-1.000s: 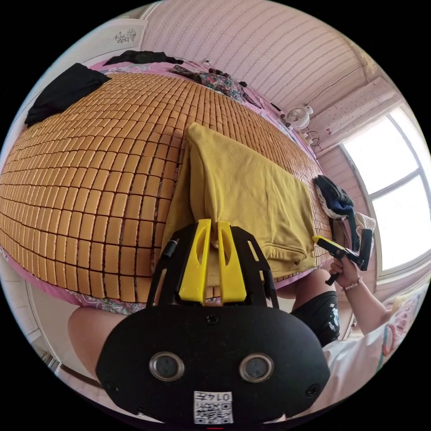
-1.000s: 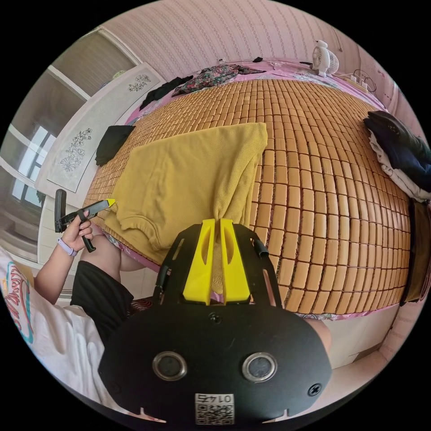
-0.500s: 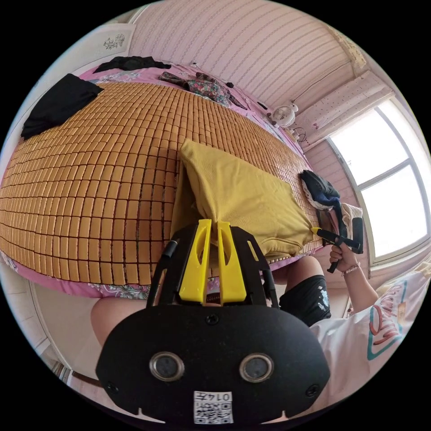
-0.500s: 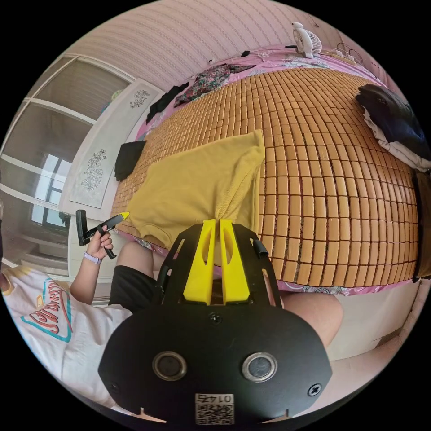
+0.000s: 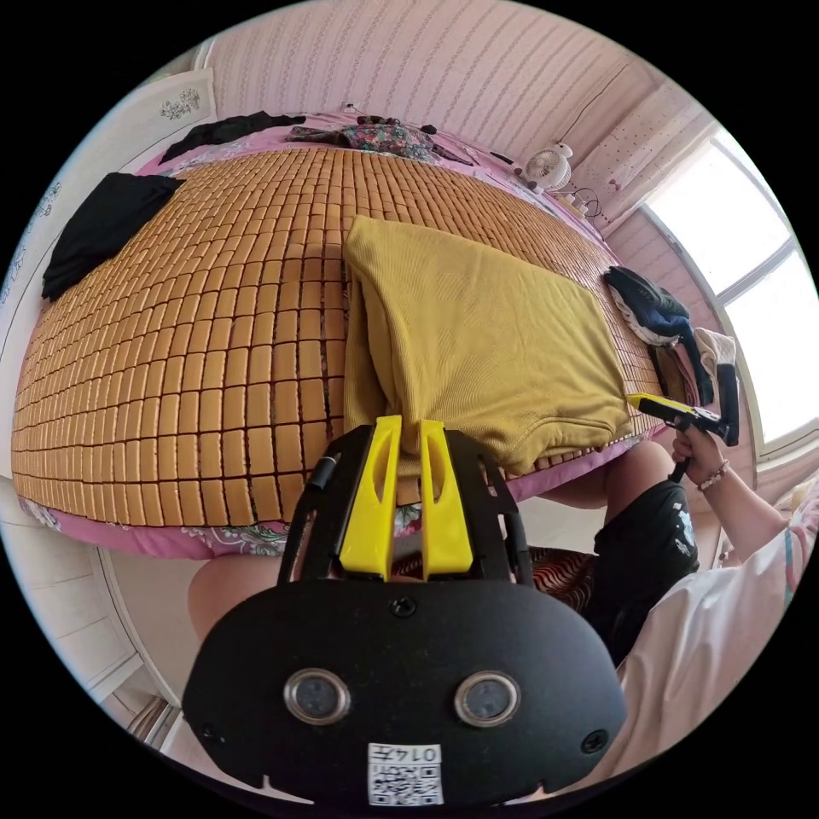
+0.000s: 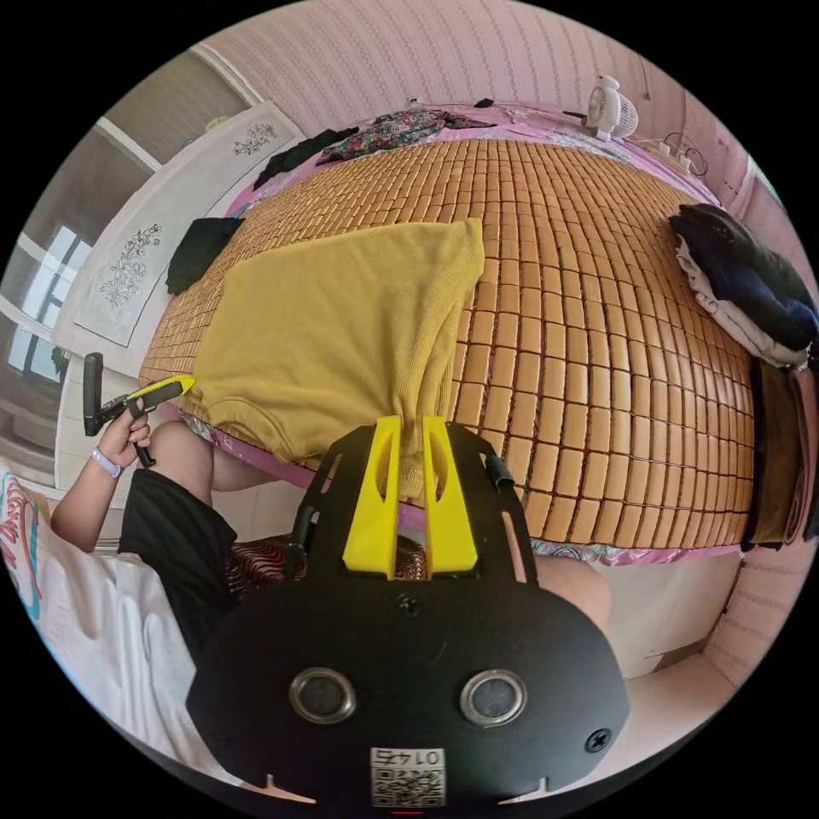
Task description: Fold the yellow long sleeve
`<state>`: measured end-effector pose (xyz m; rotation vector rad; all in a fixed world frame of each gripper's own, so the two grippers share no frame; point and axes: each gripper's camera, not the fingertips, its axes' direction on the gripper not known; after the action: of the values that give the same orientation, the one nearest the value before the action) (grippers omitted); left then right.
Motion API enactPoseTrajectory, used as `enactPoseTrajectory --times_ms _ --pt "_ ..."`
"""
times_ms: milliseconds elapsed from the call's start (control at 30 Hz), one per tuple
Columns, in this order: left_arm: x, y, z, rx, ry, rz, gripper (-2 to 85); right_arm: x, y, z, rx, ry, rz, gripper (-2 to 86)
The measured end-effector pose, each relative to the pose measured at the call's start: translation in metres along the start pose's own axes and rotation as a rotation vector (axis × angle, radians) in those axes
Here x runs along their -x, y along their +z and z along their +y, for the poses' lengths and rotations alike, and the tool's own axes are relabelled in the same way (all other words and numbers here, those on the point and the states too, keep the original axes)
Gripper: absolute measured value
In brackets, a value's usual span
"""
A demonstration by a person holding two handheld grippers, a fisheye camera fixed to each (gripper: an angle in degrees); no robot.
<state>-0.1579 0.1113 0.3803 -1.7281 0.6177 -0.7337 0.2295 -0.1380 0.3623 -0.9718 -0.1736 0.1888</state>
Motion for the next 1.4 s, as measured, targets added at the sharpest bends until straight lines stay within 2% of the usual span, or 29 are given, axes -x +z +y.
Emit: enactPoseTrajectory --times_ms 100,167,300,433,500,600,700,867,1067,1400 --pt "-0.006 -0.014 0.009 -0.022 0.075 -0.111 0.9 0.038 -0.003 -0.013 0.015 -0.216 0.211 0.2" --pt "-0.027 -0.011 0.007 -0.024 0.198 -0.130 0.4 0.058 0.001 -0.034 0.009 -0.301 0.189 -0.1" --pt "-0.085 0.018 -0.001 -0.043 0.422 -0.046 -0.3 0.115 0.030 -0.125 0.050 -0.496 0.001 -0.1" --pt "-0.134 0.078 -0.004 0.023 0.528 0.057 -0.6 0.185 0.075 -0.208 0.166 -0.668 0.092 0.0" --pt "-0.139 0.107 -0.001 0.085 0.554 -0.003 -0.6 0.221 0.110 -0.253 0.297 -0.746 0.171 0.0" --pt "-0.128 0.114 0.005 0.045 0.500 0.036 -0.7 0.233 0.170 -0.286 0.533 -0.728 0.170 0.0" --pt "-0.115 0.121 0.002 0.065 0.458 0.106 -0.7 0.246 0.180 -0.308 0.592 -0.724 0.144 0.0" --pt "-0.111 0.131 0.003 0.050 0.505 0.108 -0.7 0.275 0.177 -0.314 0.570 -0.896 0.218 0.0" --pt "-0.114 0.140 0.009 0.007 0.496 0.056 -0.7 0.293 0.200 -0.357 0.624 -0.775 0.207 -0.1" --pt "-0.109 0.153 -0.003 0.027 0.490 0.077 -0.7 0.334 0.228 -0.374 0.682 -0.823 0.325 -0.2"
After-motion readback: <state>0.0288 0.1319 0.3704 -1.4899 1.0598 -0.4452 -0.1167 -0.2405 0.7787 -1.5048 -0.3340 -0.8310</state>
